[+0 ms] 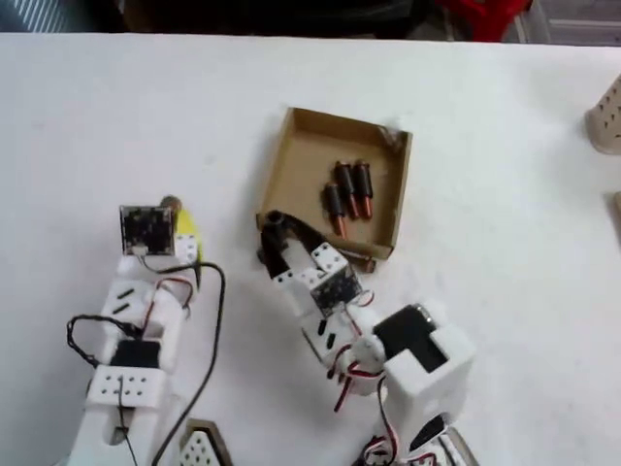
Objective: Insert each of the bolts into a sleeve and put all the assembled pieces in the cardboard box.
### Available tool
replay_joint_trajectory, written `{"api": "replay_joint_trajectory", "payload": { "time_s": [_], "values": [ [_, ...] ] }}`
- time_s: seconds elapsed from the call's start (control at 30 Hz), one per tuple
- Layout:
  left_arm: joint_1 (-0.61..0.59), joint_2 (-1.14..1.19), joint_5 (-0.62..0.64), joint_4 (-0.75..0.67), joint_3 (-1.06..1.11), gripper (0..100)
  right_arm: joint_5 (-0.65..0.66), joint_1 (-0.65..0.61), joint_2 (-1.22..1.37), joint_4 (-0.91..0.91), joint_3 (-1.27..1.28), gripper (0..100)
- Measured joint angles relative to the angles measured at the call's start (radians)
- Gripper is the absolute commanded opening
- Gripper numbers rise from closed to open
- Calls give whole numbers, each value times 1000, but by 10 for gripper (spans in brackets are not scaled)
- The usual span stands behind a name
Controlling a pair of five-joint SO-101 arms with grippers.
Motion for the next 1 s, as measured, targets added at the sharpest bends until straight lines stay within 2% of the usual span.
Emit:
{"api": "replay_joint_trajectory", "payload": {
  "time_s": [0.23,0.5,0.73,1.0],
  "values": [
    [0,-2,140,-153,57,60,2,-48,5,-91,106,16],
    [0,-2,150,-235,58,60,2,-87,5,-137,207,16],
    [91,-2,150,-336,58,60,2,-87,11,-137,210,16],
    [163,-2,150,-324,58,59,2,-87,14,-137,210,16]
  ]
}}
